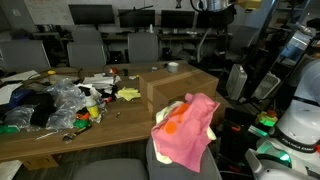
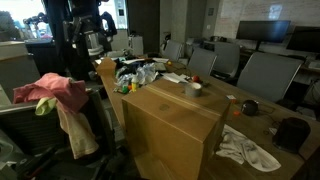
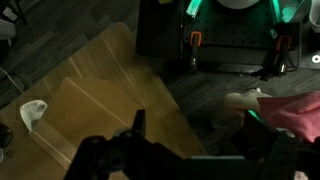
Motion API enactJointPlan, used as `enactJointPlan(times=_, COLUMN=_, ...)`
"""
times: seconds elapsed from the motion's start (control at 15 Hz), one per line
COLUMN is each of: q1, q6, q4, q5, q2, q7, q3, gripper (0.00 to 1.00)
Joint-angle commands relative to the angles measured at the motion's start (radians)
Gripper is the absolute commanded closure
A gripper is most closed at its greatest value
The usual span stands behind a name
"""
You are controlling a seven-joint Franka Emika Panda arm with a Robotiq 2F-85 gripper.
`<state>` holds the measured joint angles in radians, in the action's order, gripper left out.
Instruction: Put the peach shirt, the green towel and the pink shirt on the backrest of the chair
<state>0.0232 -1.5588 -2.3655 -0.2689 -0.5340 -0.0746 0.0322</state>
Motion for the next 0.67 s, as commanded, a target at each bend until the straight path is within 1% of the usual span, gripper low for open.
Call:
enactJointPlan(times=0.0, q1=-0.033, q6=-0.078, q4=-0.114, q5=0.018, q2=-0.145, q7=-0.035, q3=0.063, gripper=0.00)
enactJointPlan(times=0.33, q1=-0.107, q6=-0.271, q4=-0.275, q5=-0.004, q2=-0.327, q7=-0.027, q3=0.138, gripper=0.00)
enactJointPlan(times=0.47, q1=-0.139, q6=-0.318, q4=-0.324, q5=-0.002, q2=-0.386, q7=-0.036, q3=0.165, gripper=0.00)
enactJointPlan(times=0.6, q1=-0.166, q6=-0.340, q4=-0.365, q5=-0.003, q2=-0.438, q7=-0.066, q3=0.198, gripper=0.00)
